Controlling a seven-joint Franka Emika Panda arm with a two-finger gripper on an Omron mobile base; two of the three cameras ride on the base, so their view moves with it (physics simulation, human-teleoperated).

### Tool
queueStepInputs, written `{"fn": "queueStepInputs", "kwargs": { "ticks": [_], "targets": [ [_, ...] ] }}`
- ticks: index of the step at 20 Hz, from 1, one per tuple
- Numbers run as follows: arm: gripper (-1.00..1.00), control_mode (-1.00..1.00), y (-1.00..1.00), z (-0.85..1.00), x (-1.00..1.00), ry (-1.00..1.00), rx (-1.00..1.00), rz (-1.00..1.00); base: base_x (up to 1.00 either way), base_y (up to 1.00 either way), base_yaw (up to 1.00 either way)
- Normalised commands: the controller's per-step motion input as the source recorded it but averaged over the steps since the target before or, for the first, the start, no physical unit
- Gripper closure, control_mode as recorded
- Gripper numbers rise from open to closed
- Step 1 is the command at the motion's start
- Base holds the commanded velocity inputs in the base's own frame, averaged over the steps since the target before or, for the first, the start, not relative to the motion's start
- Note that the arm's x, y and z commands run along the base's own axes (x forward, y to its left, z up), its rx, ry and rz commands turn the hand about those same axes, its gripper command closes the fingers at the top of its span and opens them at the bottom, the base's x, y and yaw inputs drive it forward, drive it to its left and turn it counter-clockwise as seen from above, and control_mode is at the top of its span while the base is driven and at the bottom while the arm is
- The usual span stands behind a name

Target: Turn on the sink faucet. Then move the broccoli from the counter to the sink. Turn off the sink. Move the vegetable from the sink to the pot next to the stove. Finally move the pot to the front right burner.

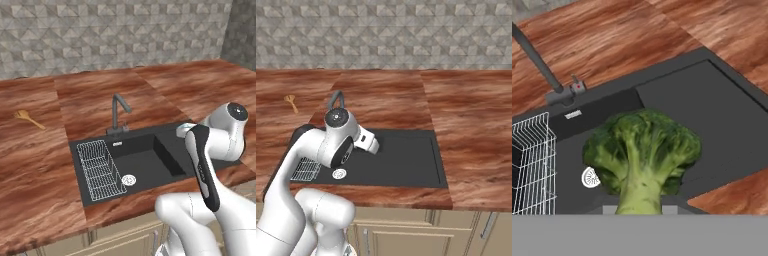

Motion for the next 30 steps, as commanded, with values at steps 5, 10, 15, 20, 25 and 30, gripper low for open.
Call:
{"fn": "queueStepInputs", "kwargs": {
  "ticks": [5, 10, 15, 20, 25, 30],
  "targets": [
    [1.0, 1.0, 0.0, 0.0, 0.0, 0.0, 0.0, 0.0, -0.02, -0.49, -0.43],
    [1.0, 1.0, 0.0, 0.0, 0.0, 0.0, 0.0, 0.0, -0.02, -0.66, -0.41],
    [1.0, 1.0, 0.0, 0.0, 0.0, 0.0, 0.0, 0.0, 0.0, -0.63, -0.43],
    [1.0, 1.0, 0.0, 0.0, 0.0, 0.0, 0.0, 0.0, 0.0, -0.4, -0.49],
    [1.0, 1.0, 0.0, 0.0, 0.0, 0.0, 0.0, 0.0, 0.0, -0.39, -0.51],
    [1.0, 1.0, 0.0, 0.0, 0.0, 0.0, 0.0, 0.0, 0.0, -0.44, -0.53]
  ]
}}
